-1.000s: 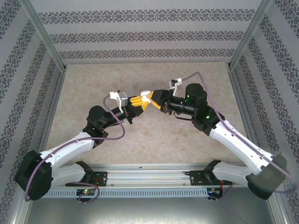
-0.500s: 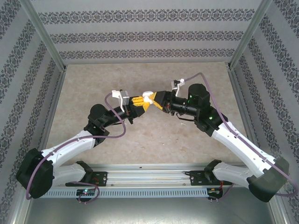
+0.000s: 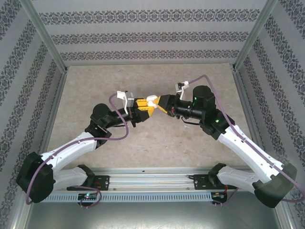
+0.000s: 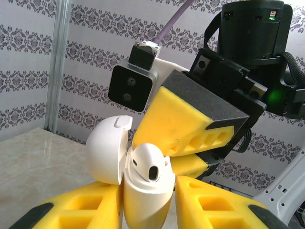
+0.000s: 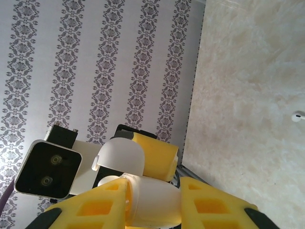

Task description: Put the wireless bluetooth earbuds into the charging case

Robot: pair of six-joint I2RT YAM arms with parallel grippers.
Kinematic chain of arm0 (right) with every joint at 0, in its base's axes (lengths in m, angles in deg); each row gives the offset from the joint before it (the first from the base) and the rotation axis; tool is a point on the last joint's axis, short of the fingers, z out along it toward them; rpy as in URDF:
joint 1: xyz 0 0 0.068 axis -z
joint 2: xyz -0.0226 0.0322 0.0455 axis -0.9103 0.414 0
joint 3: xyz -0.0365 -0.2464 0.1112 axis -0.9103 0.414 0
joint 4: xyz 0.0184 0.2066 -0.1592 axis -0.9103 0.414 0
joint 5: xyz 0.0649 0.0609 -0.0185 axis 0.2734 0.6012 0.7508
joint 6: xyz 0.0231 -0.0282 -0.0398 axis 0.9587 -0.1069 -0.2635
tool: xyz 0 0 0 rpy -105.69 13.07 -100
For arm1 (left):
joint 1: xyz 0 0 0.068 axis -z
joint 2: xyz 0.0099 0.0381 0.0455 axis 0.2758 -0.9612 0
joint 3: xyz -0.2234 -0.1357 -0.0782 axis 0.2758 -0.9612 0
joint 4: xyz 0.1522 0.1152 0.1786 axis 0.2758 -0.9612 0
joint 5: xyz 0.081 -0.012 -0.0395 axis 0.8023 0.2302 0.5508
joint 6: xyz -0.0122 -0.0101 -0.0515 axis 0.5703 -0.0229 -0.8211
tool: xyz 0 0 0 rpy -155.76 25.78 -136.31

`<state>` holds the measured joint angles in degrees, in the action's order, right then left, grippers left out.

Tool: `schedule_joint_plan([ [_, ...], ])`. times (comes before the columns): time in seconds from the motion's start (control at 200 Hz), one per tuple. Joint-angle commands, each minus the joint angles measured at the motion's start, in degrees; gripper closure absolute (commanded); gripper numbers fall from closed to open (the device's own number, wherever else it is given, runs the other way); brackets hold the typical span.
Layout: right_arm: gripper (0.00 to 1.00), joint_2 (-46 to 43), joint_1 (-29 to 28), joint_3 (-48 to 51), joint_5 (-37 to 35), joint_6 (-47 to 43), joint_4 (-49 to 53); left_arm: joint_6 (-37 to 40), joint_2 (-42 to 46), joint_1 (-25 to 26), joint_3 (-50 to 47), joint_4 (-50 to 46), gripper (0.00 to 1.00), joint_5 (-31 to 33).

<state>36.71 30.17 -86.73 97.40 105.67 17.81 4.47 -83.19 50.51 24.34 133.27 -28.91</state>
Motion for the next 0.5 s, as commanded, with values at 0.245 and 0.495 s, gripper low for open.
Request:
schedule_joint_plan([
  [0.245, 0.81, 1.8, 0.0, -1.4, 1.3, -1.4, 0.8, -0.6, -0.4, 1.0, 2.3, 4.4, 0.64, -5.0],
  [0.495, 0.8, 2.6, -0.1, -1.8, 2.4, -1.5, 1.2, -0.5, -1.3, 1.0, 2.5, 4.7, 0.71, -5.6],
])
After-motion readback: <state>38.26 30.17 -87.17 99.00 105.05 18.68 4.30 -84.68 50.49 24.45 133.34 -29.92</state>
